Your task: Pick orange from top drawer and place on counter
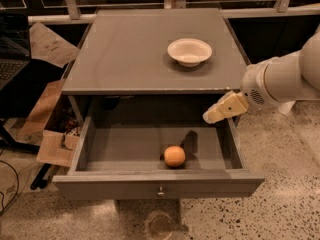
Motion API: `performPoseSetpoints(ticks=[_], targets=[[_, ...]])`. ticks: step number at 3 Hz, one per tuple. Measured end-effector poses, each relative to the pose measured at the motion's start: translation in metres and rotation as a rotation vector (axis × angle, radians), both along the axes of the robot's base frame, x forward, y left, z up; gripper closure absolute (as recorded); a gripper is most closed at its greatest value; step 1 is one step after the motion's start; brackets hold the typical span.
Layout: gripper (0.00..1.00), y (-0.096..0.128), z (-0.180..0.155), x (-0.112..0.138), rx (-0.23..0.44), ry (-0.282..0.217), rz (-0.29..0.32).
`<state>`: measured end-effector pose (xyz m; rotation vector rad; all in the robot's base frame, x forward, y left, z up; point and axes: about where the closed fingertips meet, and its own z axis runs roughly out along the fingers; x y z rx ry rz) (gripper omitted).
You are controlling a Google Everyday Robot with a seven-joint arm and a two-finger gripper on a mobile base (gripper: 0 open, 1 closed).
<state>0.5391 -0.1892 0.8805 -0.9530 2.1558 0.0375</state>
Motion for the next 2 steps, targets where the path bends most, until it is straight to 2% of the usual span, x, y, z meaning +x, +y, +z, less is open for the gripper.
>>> performPoseSetpoints(ticks=[1,2], targets=[[0.00,0.006,-0.018,0.001,0.026,0.023,-0.020],[0.00,0.019,-0.061,0.009,0.076,0.097,-0.019]])
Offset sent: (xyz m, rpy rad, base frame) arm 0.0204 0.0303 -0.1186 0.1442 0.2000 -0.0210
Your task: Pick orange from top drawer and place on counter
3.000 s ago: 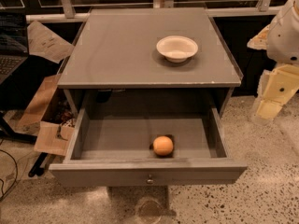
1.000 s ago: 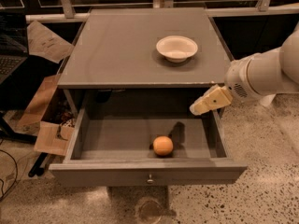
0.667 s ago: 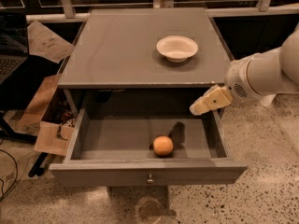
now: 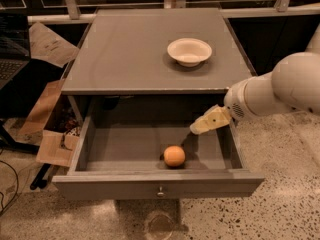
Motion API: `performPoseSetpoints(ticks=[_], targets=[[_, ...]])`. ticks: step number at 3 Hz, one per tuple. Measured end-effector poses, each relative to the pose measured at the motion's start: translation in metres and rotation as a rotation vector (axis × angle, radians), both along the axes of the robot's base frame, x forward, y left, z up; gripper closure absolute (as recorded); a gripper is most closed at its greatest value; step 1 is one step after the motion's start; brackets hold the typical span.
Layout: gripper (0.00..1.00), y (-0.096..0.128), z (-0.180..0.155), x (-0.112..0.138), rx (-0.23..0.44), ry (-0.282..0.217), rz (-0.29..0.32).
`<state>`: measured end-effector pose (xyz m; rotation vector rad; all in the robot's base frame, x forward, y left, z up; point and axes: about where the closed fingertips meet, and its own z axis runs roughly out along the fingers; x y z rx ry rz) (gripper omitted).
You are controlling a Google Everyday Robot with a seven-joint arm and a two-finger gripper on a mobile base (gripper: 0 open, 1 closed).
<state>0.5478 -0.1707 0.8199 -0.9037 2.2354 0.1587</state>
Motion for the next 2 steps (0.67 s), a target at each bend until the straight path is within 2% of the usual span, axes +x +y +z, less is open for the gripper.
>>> performPoseSetpoints(ticks=[1,2], targets=[[0.00,0.013,-0.037,0.005,0.053,0.095,0.024],[0.00,0.018,-0.071,0.005,0.091,0.165,0.032]])
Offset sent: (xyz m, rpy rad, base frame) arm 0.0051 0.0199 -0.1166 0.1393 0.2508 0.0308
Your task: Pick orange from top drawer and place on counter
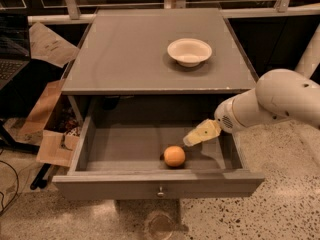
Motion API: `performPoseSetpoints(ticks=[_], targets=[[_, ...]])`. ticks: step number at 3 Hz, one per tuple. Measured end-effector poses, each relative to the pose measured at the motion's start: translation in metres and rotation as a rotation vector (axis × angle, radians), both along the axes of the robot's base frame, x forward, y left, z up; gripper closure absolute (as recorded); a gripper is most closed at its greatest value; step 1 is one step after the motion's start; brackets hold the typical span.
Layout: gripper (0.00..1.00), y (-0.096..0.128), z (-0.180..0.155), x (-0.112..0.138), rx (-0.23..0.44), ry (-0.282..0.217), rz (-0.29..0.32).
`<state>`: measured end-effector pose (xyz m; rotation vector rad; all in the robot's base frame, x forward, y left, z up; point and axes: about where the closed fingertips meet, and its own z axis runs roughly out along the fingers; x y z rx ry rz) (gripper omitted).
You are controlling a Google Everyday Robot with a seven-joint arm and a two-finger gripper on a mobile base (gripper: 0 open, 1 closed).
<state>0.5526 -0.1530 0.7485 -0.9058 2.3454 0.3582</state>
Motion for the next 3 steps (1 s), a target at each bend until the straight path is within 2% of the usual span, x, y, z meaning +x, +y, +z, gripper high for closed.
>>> performPoseSetpoints(ticks=[1,2,3], targets=[[0.00,0.003,-0.028,0.000,0.034,0.037,0.005],[0.00,0.008,-0.052,-0.001,0.030,0.023,-0.017],[0.00,0.017,-0.072,0.010,-0.005,-0.041,-0.068]])
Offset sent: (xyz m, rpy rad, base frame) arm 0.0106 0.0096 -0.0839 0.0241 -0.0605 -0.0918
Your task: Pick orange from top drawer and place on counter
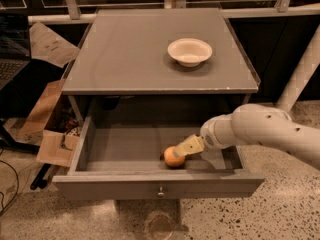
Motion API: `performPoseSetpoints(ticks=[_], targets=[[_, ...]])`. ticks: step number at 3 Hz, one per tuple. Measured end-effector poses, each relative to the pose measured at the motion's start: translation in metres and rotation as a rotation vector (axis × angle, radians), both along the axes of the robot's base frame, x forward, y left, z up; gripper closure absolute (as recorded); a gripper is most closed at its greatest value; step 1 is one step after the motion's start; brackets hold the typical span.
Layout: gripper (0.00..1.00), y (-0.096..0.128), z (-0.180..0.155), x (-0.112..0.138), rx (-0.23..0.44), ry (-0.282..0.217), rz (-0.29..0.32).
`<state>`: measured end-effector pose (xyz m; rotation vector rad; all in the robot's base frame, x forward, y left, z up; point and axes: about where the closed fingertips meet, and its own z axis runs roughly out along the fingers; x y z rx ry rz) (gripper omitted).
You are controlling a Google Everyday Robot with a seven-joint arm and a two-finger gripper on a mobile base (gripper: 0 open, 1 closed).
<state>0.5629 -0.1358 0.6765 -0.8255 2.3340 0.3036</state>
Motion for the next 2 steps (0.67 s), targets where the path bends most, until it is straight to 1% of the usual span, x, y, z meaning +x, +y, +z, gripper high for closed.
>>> performPoseSetpoints(ticks=[1,2], targets=[[0.00,0.0021,0.0044,0.0113,0.018,-0.045,-0.031],[0.00,0.0023,0.0043,0.0112,0.017,-0.045,-0.028]])
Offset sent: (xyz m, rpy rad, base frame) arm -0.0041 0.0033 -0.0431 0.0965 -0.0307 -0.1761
